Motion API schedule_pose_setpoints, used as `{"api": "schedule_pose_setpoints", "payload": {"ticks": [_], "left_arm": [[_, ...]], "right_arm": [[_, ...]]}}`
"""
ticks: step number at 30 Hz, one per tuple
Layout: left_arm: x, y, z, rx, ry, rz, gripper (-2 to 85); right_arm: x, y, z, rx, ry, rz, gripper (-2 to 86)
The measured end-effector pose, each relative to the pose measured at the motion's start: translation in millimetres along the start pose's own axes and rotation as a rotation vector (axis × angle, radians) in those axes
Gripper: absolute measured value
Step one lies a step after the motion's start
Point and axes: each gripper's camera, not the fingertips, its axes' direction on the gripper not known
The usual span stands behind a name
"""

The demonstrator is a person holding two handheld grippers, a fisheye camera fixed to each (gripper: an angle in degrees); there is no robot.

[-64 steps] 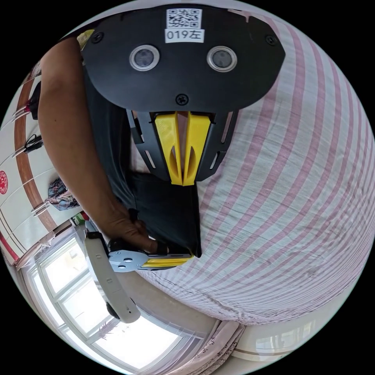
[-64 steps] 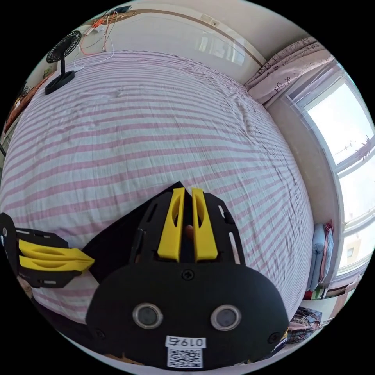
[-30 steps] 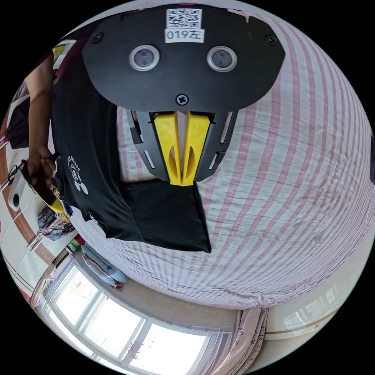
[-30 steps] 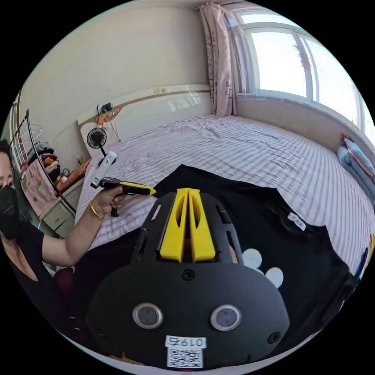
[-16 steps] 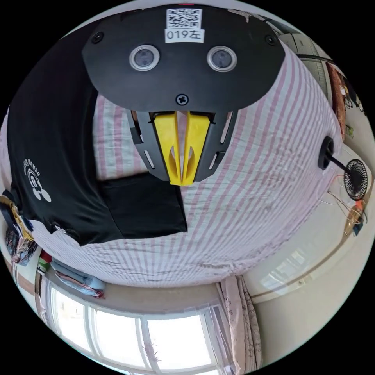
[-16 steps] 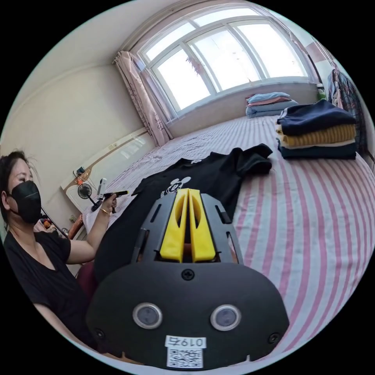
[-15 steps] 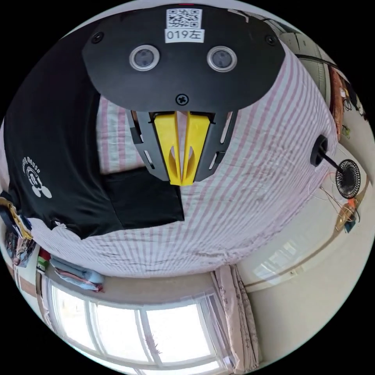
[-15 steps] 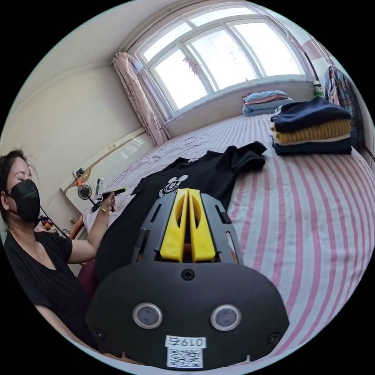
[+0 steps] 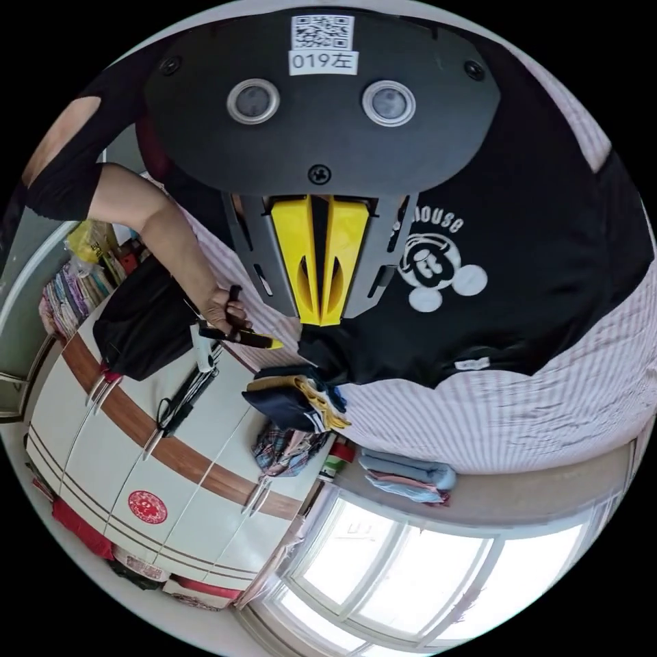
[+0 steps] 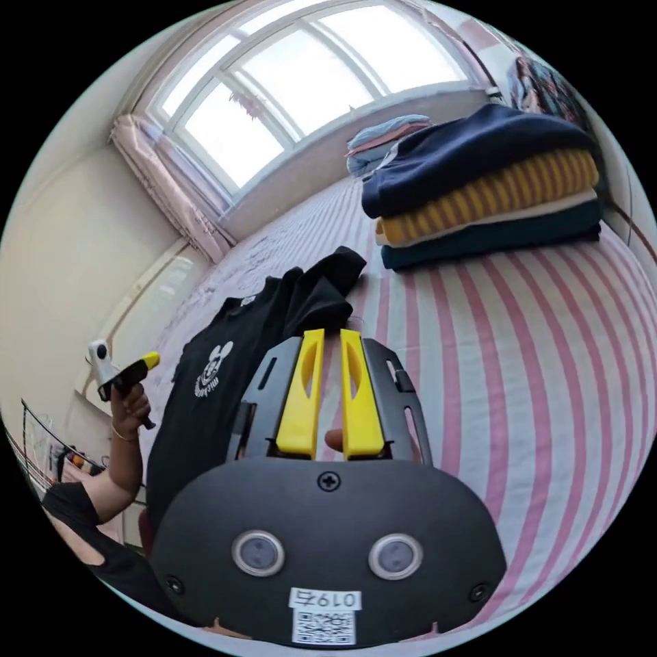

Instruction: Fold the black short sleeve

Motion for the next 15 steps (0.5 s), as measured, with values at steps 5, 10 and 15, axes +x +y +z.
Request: {"api": "schedule_pose_setpoints", "payload": {"ticks": [5,10,15], "left_arm": [[54.0,-20.1,105.7,-0.053,-0.135,0.126,0.9],[32.7,-43.1,149.9,-0.005,-0.082,0.051,1.0],[13.2,-78.5,234.1,-0.122,-0.158,0.044,1.7]], "right_arm": [[-7.1,-24.2,39.9,-0.126,0.064,-0.063,8.0],[40.5,-10.5,62.9,-0.078,-0.191,0.067,7.4],[36.0,-5.2,70.8,-0.062,-0.224,0.018,2.3]]}}
